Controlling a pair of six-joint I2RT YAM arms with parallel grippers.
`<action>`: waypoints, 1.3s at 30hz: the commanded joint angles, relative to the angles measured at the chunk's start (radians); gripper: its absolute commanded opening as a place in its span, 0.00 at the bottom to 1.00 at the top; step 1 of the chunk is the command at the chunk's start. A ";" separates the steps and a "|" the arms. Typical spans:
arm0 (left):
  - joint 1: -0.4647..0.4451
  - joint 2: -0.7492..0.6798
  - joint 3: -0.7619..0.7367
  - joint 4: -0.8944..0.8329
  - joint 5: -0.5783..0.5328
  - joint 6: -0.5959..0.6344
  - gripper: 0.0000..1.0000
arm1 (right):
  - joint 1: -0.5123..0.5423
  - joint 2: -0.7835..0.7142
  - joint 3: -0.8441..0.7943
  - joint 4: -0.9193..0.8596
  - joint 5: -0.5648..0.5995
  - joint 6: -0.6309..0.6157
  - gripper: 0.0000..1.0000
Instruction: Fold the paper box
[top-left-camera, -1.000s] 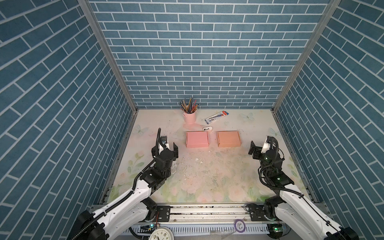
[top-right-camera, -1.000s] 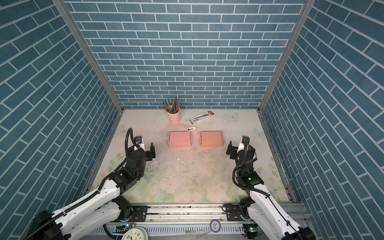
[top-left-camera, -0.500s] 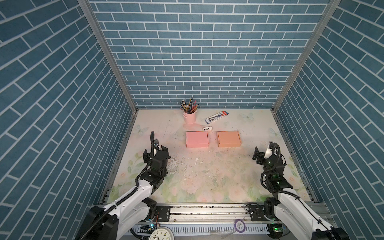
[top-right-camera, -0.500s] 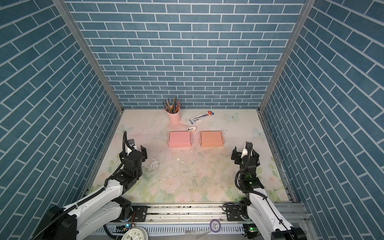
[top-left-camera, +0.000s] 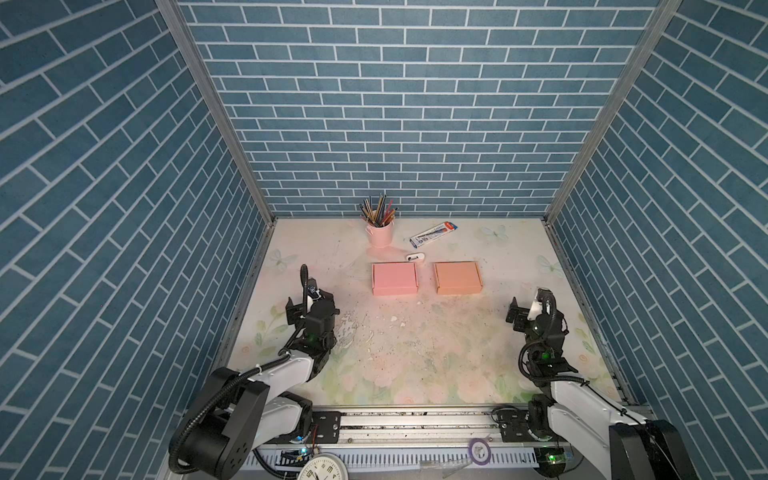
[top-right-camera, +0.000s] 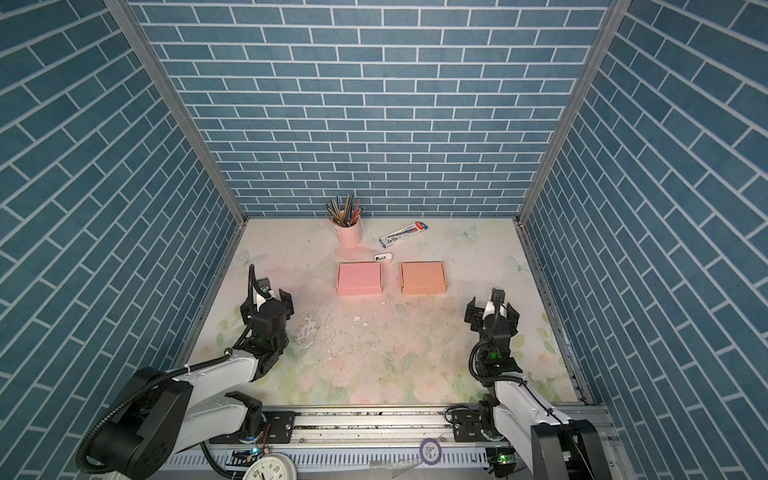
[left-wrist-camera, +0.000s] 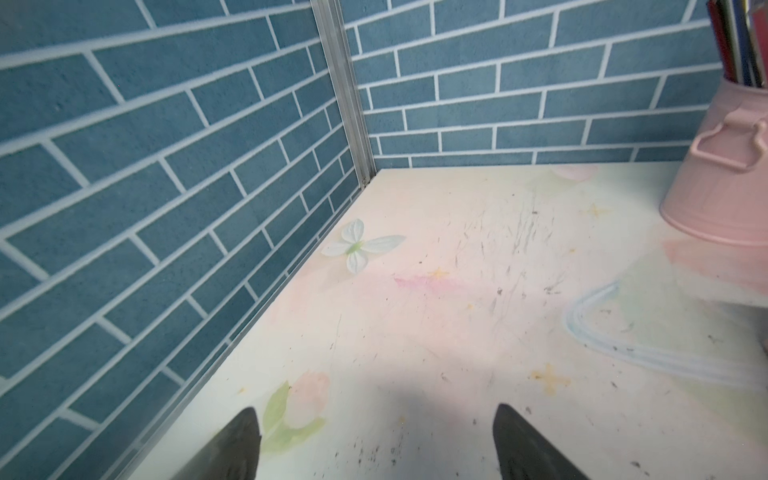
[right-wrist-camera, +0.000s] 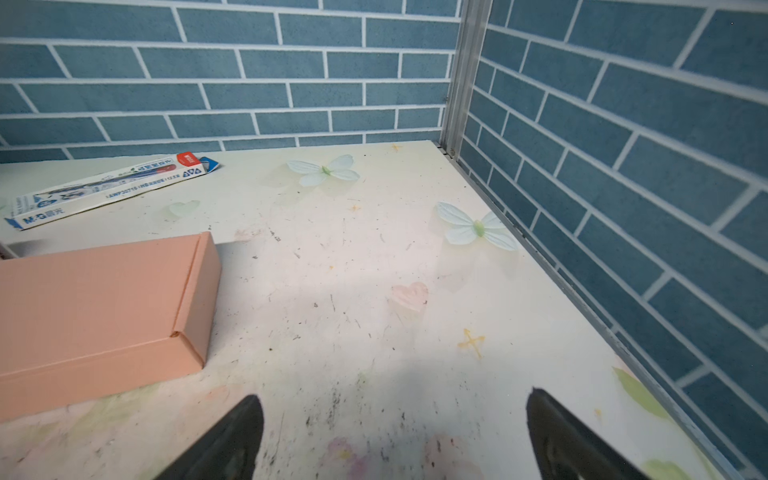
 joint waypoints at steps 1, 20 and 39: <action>0.031 0.042 -0.011 0.185 0.036 0.048 0.88 | -0.029 0.050 -0.001 0.169 -0.016 -0.020 0.98; 0.206 0.250 0.017 0.417 0.375 0.060 0.88 | -0.115 0.428 0.106 0.480 -0.098 -0.025 0.98; 0.224 0.292 0.000 0.473 0.423 0.059 0.88 | -0.132 0.577 0.159 0.517 -0.140 -0.028 0.98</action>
